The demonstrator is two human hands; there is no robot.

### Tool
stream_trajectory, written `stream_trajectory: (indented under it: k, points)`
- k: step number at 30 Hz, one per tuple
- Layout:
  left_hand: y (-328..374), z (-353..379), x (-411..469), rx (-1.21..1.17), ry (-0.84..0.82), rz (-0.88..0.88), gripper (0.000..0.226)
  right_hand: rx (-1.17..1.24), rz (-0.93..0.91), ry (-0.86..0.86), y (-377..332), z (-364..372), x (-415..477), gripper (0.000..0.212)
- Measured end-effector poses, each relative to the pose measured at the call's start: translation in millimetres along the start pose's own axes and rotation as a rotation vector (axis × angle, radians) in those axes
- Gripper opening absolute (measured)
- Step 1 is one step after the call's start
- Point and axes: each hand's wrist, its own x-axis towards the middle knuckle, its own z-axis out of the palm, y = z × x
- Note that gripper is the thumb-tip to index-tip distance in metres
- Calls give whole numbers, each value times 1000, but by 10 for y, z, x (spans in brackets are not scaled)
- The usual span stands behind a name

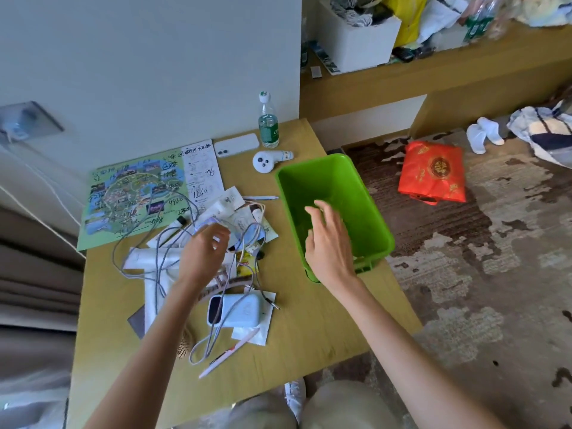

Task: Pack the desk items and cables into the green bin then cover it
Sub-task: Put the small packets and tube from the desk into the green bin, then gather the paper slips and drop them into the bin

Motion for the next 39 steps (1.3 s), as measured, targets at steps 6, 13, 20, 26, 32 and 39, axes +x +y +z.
stream_trajectory:
  k: [6,13,20,26,32,39]
  points:
    - [-474,78,-572,33,-102,-94,10,35,-305,-132,-506,396,-193,46]
    - [-683,363,-1089,43,-242,-171,34,85,-396,-551,-472,884,-369,59]
    - [-766,509,-1179,144,-326,-153,42,-165,-566,-719,-464,1117,-245,100]
    - [-858,430,-1083,86,-354,-150,12,-176,-594,-584,-576,1219,-110,59]
    - [-900,316,-1032,24,-276,-198,12,-66,-571,-400,-774,1270,8,30]
    - [-984,65,-1032,-97,-228,-272,21,-184,-666,-520,-1068,1518,36,43]
